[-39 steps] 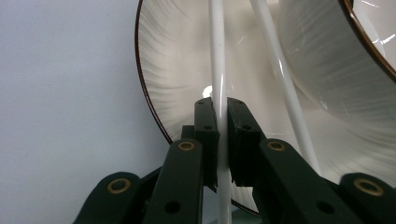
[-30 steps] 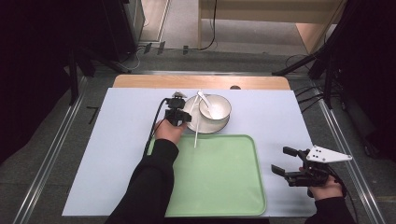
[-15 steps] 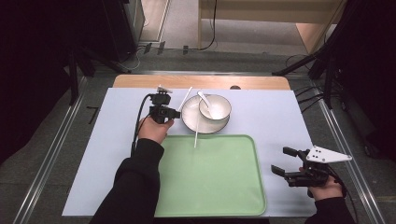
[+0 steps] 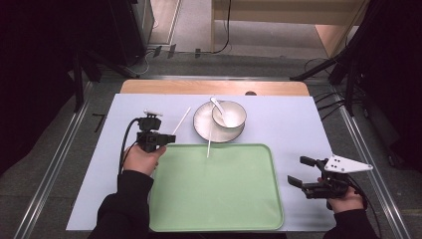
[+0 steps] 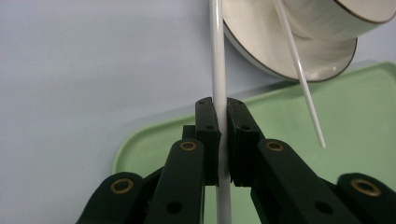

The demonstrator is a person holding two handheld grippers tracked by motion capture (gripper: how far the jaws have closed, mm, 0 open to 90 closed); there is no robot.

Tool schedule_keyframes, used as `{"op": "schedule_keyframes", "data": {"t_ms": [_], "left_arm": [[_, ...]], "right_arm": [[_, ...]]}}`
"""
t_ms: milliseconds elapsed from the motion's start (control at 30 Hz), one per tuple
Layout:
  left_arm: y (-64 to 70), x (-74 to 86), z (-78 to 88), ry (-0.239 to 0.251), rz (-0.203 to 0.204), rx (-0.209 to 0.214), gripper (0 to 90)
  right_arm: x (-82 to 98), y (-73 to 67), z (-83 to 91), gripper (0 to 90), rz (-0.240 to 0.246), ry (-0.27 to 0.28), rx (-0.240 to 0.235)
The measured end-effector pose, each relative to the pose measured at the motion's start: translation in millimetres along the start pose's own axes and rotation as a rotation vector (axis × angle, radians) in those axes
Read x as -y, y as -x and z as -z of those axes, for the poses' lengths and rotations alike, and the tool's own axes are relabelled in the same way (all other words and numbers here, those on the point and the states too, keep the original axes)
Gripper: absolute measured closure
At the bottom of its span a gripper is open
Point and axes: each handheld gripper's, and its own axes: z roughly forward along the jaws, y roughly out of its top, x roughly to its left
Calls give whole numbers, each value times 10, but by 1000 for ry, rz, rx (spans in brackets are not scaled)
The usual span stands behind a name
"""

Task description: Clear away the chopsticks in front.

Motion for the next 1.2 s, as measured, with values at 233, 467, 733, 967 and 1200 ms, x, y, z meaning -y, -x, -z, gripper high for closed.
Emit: {"op": "schedule_keyframes", "data": {"t_ms": [233, 467, 733, 967, 1200], "left_arm": [[44, 328, 142, -3, 4, 21, 854], [47, 653, 256, -22, 27, 17, 853], [50, 960, 306, -54, 47, 5, 852], [16, 1098, 215, -88, 72, -38, 850], [79, 1096, 24, -115, 40, -66, 829]], "right_arm": [[-24, 6, -42, 138, 3, -5, -10], [-55, 8, -99, 138, 10, -9, -24], [-89, 14, -153, 138, 20, -13, -39], [-101, 13, -168, 138, 22, -8, -44], [-103, 10, -167, 138, 22, -9, -49]]}}
